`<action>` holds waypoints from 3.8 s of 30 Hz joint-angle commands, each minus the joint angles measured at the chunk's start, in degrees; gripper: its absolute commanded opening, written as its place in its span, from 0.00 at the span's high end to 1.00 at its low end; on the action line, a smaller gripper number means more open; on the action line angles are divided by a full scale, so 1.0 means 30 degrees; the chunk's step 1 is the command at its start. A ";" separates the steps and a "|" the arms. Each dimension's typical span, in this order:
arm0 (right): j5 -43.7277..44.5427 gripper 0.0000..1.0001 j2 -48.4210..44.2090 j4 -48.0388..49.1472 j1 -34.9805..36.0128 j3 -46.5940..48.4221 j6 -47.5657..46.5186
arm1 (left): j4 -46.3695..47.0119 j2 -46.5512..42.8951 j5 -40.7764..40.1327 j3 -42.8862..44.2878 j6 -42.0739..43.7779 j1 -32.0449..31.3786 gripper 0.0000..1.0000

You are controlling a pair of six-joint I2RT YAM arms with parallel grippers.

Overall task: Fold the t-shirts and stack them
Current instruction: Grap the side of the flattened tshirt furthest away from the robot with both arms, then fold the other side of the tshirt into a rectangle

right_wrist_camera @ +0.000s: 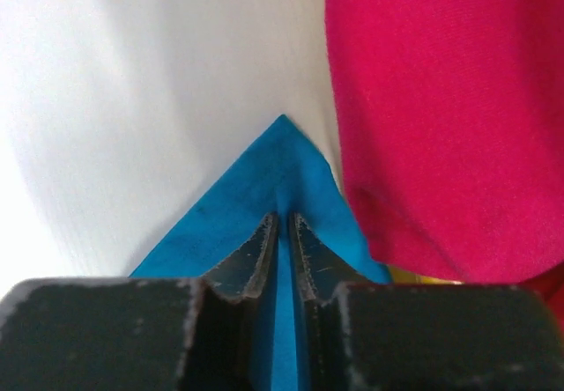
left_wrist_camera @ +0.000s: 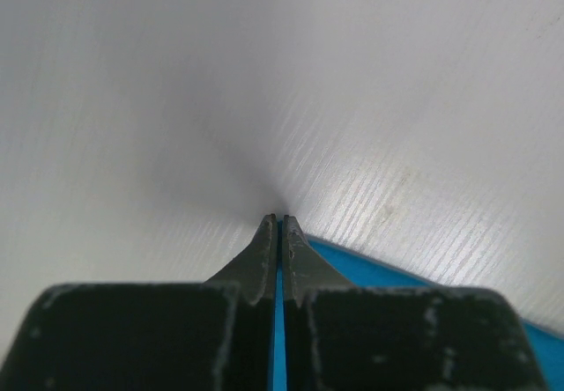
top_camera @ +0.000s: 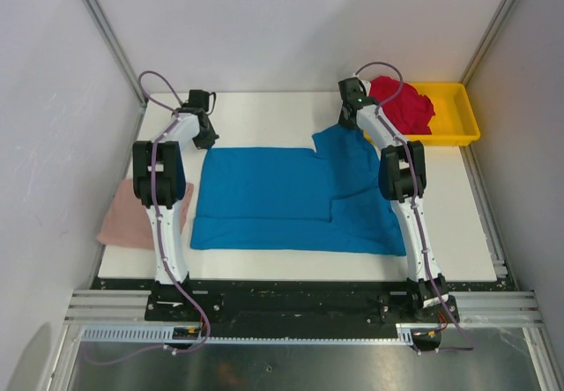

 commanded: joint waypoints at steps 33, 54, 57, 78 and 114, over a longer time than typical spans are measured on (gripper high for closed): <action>0.0939 1.00 -0.8410 0.2078 0.0116 -0.7562 0.0400 | 0.1238 -0.3463 0.0331 -0.1654 0.1048 0.0153 1.00; -0.0313 1.00 -1.8259 0.2933 0.0293 -1.8813 0.3126 | 0.2147 -0.8876 -0.0149 -0.8338 0.0510 0.0141 1.00; -0.0638 1.00 -1.9590 0.2709 0.0328 -2.0298 0.3421 | 0.2171 -0.9511 -0.0246 -0.9219 0.0475 0.0117 1.00; -0.2735 1.00 -2.6996 0.2768 0.0622 -2.8171 0.3874 | 0.2680 -1.2034 -0.0296 -1.3397 -0.0312 0.0172 1.00; -0.2326 1.00 -3.0238 0.0310 0.0910 -3.0437 0.4469 | 0.2607 -1.5942 0.0913 -1.7272 -0.3376 0.0329 1.00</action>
